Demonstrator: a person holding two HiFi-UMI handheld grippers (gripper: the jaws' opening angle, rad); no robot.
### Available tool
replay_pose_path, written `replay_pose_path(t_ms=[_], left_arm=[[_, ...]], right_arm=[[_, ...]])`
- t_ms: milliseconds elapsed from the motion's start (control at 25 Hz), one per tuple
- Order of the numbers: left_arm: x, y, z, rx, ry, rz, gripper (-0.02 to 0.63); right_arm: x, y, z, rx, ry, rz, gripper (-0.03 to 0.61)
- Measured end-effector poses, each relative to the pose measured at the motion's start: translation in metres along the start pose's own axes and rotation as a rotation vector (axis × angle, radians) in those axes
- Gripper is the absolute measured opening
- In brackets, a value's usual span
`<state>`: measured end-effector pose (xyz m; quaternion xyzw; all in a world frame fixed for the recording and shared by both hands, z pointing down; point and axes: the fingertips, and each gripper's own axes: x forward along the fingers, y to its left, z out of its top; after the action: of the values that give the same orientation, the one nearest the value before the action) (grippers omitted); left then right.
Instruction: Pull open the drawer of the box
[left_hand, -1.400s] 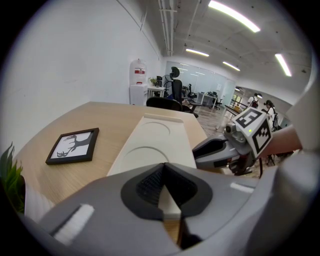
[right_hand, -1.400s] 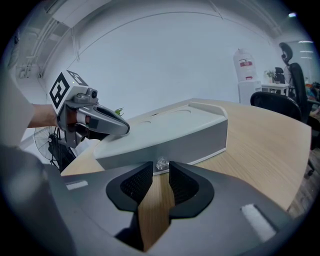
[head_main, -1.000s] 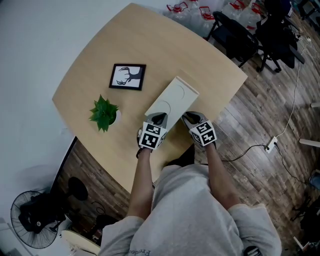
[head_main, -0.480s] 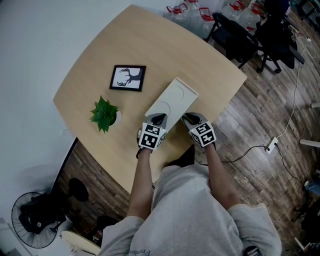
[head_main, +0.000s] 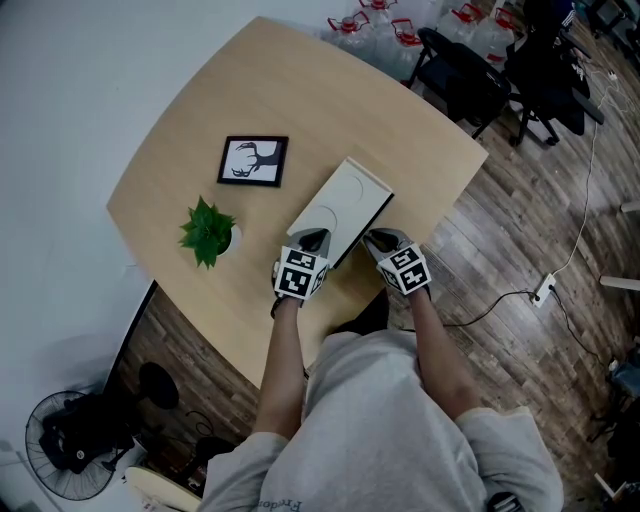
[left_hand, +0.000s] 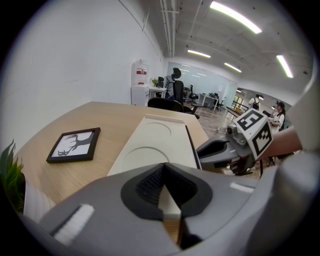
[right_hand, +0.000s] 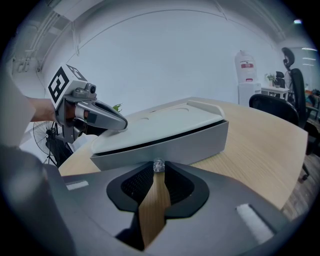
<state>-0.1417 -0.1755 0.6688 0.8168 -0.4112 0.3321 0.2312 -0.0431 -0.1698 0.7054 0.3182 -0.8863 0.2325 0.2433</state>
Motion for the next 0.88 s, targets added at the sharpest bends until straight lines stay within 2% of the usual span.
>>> replay_pose_path(t_ms=[880], left_arm=[[-0.002, 0.002, 0.001, -0.017, -0.006, 0.007, 0.053]], right_arm=[[-0.012, 0.001, -0.008, -0.009, 0.018, -0.003, 0.072]])
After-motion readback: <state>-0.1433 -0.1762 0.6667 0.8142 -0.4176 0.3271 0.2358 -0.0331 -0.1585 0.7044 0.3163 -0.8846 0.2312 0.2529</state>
